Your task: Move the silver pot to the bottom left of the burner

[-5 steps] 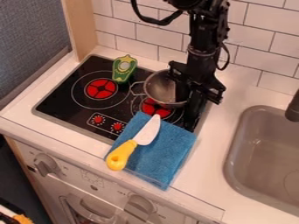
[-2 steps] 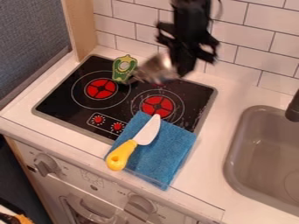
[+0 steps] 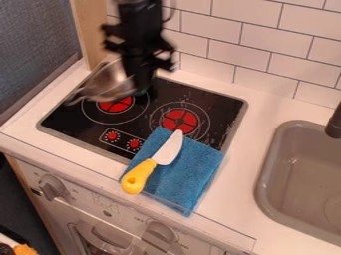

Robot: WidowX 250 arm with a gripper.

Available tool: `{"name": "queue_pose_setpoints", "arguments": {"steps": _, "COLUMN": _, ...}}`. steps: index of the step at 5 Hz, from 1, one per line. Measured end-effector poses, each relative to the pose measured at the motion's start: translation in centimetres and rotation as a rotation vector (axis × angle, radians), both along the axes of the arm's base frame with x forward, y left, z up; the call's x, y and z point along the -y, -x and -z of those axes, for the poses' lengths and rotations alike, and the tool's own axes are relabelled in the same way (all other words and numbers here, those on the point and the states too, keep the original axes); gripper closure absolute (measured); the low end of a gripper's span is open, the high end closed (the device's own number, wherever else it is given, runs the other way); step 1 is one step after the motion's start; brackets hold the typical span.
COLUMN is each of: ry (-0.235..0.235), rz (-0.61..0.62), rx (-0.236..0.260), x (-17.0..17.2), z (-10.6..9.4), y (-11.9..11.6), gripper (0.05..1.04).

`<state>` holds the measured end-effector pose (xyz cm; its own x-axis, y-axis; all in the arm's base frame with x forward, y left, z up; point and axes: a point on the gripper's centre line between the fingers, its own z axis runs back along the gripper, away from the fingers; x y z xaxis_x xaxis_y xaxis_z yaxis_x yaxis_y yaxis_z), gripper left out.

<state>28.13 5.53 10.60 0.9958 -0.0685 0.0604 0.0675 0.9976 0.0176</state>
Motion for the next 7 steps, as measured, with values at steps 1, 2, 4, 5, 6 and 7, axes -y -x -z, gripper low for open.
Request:
{"name": "queue_pose_setpoints", "arguments": {"steps": 1, "ry": -0.002, "rz": -0.036, "rx": -0.036, "x": -3.4, "z": 2.1, "y": 1.4, "gripper": 1.012}}
{"name": "queue_pose_setpoints", "arguments": {"steps": 2, "ry": -0.012, "rz": -0.012, "rx": -0.091, "x": -5.0, "z": 5.5, "y": 1.0, "gripper": 1.012}}
{"name": "queue_pose_setpoints", "arguments": {"steps": 4, "ry": -0.071, "rz": -0.033, "rx": -0.116, "x": -8.0, "z": 7.4, "y": -0.5, "gripper": 1.012}}
{"name": "queue_pose_setpoints", "arguments": {"steps": 5, "ry": -0.107, "rz": -0.040, "rx": -0.144, "x": -9.2, "z": 7.7, "y": -0.4, "gripper": 1.012}}
{"name": "queue_pose_setpoints", "arguments": {"steps": 6, "ry": -0.084, "rz": -0.061, "rx": -0.144, "x": -9.5, "z": 7.9, "y": 0.3, "gripper": 0.980}}
{"name": "queue_pose_setpoints", "arguments": {"steps": 7, "ry": -0.068, "rz": -0.052, "rx": -0.168, "x": -9.0, "z": 8.6, "y": 1.2, "gripper": 0.779}}
